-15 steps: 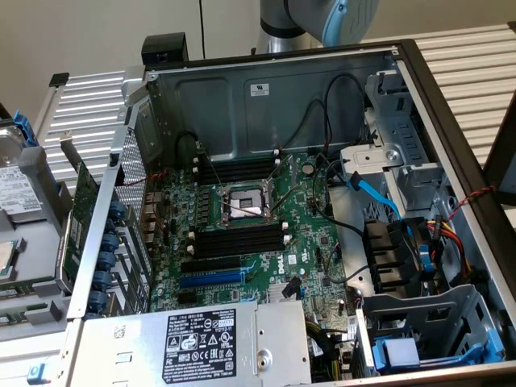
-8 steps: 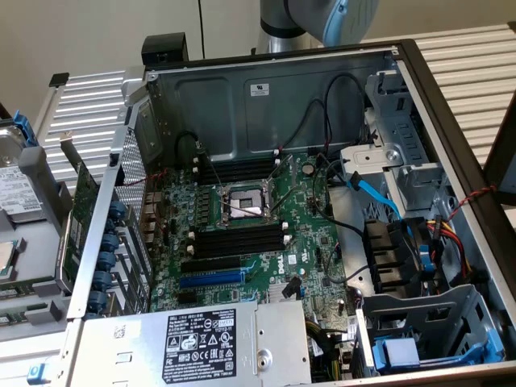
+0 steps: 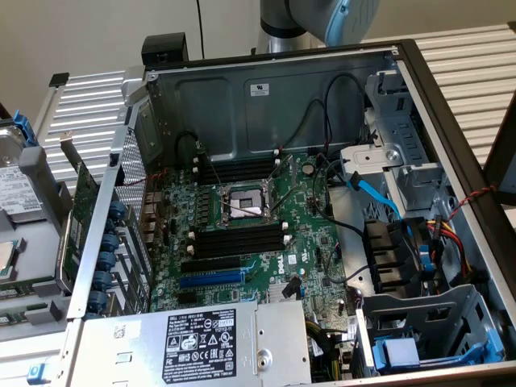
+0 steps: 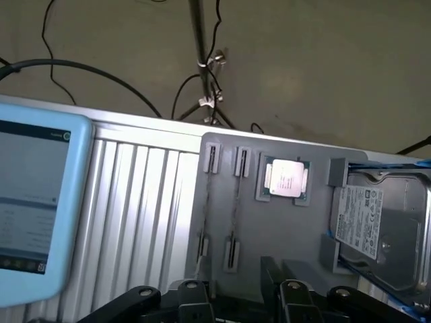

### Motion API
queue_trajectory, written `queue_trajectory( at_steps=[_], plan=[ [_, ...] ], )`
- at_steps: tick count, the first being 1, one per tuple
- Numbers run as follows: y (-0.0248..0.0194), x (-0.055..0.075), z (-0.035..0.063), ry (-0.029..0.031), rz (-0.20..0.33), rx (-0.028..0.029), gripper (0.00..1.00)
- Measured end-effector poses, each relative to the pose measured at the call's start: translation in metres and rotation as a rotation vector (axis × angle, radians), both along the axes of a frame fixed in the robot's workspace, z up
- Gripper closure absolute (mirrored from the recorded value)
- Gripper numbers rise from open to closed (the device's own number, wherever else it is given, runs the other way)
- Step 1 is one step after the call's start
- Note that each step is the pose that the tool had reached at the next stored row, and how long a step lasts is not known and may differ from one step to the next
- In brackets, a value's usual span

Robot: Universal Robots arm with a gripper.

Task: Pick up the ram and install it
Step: 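Pick up the ram and move it above insertion slot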

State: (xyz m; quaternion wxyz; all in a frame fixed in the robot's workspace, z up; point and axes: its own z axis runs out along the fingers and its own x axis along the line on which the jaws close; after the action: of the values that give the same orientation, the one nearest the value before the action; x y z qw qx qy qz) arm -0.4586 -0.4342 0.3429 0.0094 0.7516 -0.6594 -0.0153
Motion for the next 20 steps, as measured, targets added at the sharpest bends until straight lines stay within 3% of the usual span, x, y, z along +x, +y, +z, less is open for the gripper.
queue_trajectory(
  at_steps=[20],
  plan=[
    [-0.0108,0.001,-0.0362,0.0,-0.069,0.0022,0.58]
  ],
)
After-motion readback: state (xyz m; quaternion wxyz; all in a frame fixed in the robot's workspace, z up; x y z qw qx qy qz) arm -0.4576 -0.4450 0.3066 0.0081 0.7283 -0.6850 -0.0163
